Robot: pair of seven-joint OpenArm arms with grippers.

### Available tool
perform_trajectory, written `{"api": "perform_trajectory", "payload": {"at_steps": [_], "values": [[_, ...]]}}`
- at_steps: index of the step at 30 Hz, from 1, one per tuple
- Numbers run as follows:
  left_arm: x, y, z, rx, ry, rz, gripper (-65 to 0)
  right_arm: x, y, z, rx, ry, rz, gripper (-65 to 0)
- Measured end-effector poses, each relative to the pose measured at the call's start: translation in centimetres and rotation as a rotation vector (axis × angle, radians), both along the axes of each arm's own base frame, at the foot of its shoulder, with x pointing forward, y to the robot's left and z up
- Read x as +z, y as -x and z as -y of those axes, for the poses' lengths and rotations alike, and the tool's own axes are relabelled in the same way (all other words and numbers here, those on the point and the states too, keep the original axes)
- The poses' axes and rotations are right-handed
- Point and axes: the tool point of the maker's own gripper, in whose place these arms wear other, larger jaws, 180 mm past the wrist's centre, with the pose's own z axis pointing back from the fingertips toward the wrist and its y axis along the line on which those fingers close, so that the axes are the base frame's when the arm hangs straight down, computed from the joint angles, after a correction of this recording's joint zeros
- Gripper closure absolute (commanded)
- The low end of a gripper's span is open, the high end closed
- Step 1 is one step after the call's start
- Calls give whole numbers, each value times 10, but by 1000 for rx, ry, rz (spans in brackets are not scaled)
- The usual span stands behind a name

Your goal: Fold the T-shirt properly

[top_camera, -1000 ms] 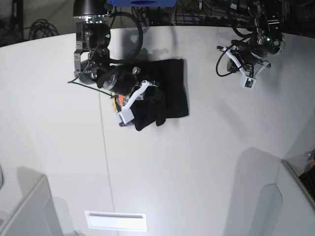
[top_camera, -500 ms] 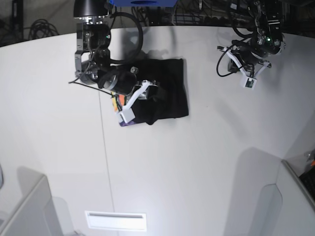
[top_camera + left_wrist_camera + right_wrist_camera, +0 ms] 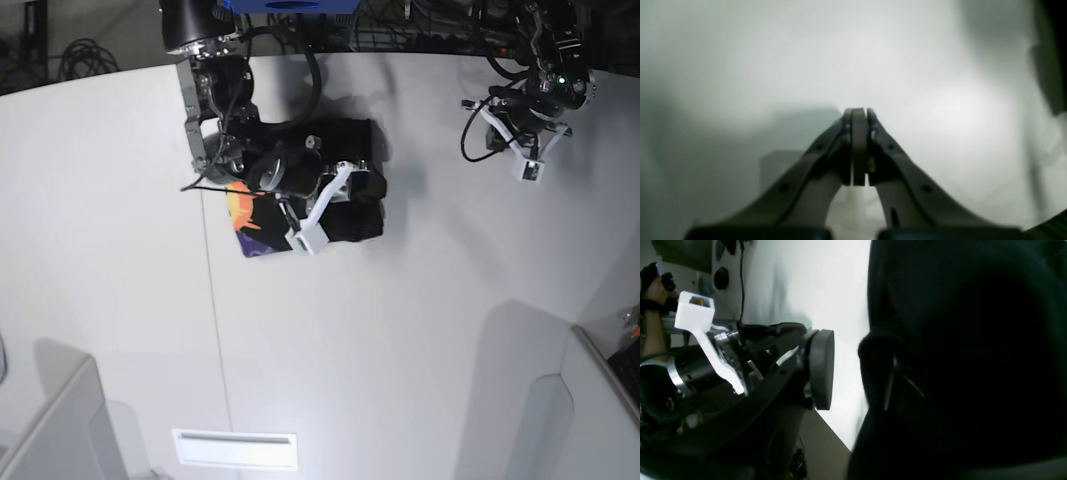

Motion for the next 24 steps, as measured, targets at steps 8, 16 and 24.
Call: {"api": "perform_trajectory", "payload": {"at_steps": [8, 16, 24], "values": [[10, 8, -31, 14, -46, 16, 0, 9, 15, -34, 134, 41, -10, -210], [8, 10, -31, 14, -46, -9, 0, 60, 29, -60, 261, 4, 144, -197], [29, -3, 14, -71, 201, 119, 0, 58, -1, -1, 13, 8, 288, 0]]}}
